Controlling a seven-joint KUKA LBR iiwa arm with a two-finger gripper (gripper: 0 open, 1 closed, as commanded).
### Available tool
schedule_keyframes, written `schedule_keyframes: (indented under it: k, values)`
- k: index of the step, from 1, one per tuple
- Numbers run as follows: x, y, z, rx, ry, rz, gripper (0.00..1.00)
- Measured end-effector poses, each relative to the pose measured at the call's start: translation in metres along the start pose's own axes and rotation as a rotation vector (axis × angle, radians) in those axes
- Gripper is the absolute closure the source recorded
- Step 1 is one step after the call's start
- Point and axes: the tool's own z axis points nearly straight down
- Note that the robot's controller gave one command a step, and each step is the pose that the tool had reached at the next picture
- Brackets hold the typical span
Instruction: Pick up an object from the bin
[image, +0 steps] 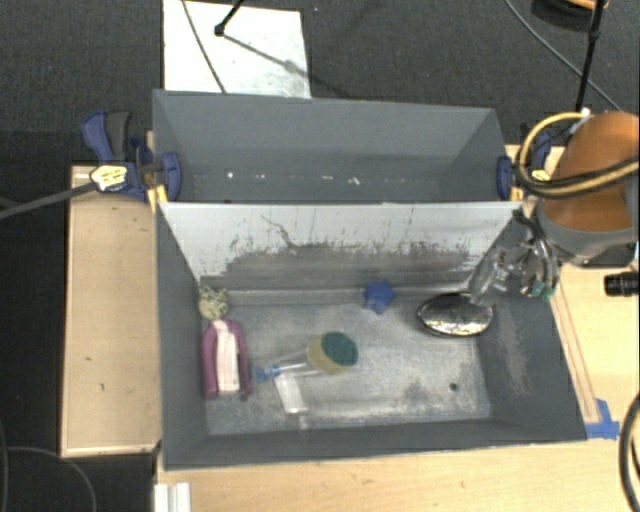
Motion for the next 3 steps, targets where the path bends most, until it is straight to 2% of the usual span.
schedule_keyframes:
  k: [1,2,3]
  values:
    - [0.003,-0.001,0.005,0.003,0.01,0.0,0.0]
    - [0.005,0.003,0.088,0.002,-0.001,0.033,0.0]
    - [0.005,0.004,0.084,0.002,0.002,0.031,1.0]
